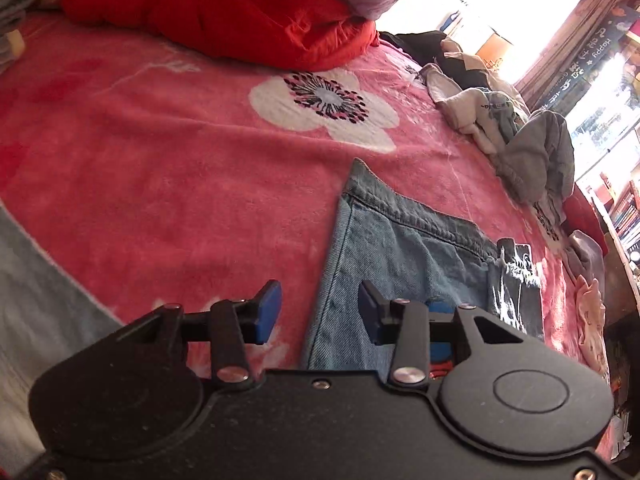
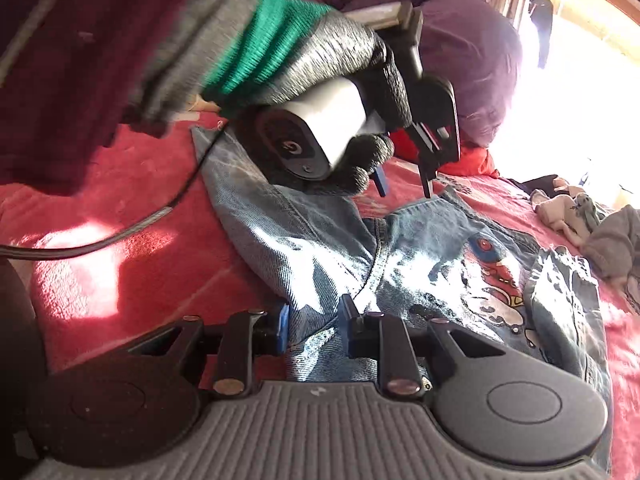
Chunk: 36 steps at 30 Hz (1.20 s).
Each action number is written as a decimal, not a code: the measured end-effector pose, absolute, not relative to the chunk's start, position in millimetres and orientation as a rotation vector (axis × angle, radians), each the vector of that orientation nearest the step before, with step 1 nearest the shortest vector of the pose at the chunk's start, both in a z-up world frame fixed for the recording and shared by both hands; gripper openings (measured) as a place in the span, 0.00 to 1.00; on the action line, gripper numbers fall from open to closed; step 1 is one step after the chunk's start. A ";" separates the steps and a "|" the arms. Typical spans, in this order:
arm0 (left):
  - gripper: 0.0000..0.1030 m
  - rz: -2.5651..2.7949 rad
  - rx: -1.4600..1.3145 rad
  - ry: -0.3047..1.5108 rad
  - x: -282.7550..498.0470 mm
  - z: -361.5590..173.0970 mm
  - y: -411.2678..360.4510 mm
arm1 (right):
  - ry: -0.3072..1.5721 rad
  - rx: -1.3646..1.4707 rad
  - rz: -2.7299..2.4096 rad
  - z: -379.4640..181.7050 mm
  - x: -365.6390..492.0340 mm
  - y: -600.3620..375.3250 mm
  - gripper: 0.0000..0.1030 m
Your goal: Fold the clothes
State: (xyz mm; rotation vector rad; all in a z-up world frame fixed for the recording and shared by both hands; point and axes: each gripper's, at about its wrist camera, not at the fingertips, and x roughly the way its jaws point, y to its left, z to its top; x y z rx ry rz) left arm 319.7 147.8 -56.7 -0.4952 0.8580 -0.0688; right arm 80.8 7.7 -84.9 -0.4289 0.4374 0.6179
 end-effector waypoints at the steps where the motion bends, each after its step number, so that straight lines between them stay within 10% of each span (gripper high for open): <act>1: 0.33 -0.082 -0.472 0.862 323.6 -56.2 143.6 | 0.433 -0.423 0.615 -85.7 80.1 7.8 0.25; 5: 0.02 -0.119 -0.343 0.867 334.8 -52.6 123.8 | 0.452 -0.314 0.649 -82.1 84.4 -2.1 0.08; 36: 0.03 -0.223 0.162 0.883 333.4 -25.1 -45.5 | 0.718 0.565 0.583 -107.3 118.4 -136.7 0.05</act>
